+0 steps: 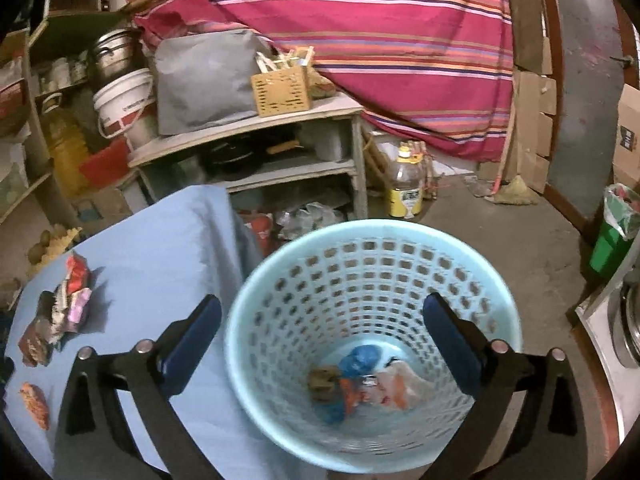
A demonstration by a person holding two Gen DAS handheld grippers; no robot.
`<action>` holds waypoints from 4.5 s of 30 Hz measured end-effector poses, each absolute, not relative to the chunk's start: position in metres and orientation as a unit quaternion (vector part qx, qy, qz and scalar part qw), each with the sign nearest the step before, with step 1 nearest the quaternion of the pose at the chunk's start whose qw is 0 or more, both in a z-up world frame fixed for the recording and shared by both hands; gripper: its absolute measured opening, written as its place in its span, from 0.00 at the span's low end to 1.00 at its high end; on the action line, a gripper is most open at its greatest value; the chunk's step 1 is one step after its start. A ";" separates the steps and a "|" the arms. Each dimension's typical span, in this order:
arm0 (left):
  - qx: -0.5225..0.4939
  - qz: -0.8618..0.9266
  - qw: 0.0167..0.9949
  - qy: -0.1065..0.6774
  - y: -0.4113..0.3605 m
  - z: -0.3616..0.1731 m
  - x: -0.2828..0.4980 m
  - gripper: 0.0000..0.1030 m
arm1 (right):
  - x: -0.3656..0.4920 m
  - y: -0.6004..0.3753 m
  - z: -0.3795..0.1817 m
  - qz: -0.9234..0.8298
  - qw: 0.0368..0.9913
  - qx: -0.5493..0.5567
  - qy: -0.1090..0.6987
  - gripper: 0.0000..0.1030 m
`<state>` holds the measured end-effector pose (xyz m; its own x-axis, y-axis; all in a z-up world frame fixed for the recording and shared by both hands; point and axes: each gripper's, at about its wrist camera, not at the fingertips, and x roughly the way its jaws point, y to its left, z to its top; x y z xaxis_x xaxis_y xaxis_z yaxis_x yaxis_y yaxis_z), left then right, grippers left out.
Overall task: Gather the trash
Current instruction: 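Move both open tools back over the table toward the trash, then grasp the thin orange wrapper with the left tool, then grasp the black-and-white snack bag with the right tool while the left tool holds the orange wrapper, then carry both held wrappers over the basket and open both tools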
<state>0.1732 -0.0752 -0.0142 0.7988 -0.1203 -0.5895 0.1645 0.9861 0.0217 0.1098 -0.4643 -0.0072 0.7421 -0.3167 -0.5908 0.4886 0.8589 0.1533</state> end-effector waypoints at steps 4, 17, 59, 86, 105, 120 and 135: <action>0.038 -0.063 0.942 0.328 -0.053 -0.035 0.176 0.95 | 0.121 -0.441 -0.005 -0.206 0.924 0.148 0.286 0.96; 0.025 -0.055 0.907 0.417 -0.028 -0.084 0.192 0.95 | 0.157 -0.378 -0.005 -0.166 0.934 0.095 0.303 0.96; -0.042 -0.045 0.923 0.379 0.048 -0.028 0.231 0.05 | 0.207 -0.295 -0.008 -0.094 0.942 0.066 0.314 0.96; -0.014 -0.031 0.941 0.336 0.055 -0.011 0.258 0.05 | 0.291 -0.181 -0.029 0.008 0.939 0.008 0.343 0.44; -0.009 -0.042 0.948 0.315 0.048 0.012 0.241 0.05 | 0.240 -0.224 0.013 0.033 0.958 0.066 0.277 0.12; 0.027 -0.102 0.955 0.279 -0.048 0.067 0.200 0.05 | 0.174 -0.336 0.035 0.011 0.957 0.155 0.244 0.11; 0.056 -0.208 0.937 0.274 -0.199 0.069 0.182 0.05 | 0.096 -0.468 0.035 -0.101 0.952 0.181 0.225 0.12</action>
<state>0.1823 -0.1986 0.0685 0.7634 -0.3583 -0.5374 0.4199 0.9075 -0.0085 0.0958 -0.4683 0.0346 0.8782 -0.1105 -0.4653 0.2736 0.9141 0.2992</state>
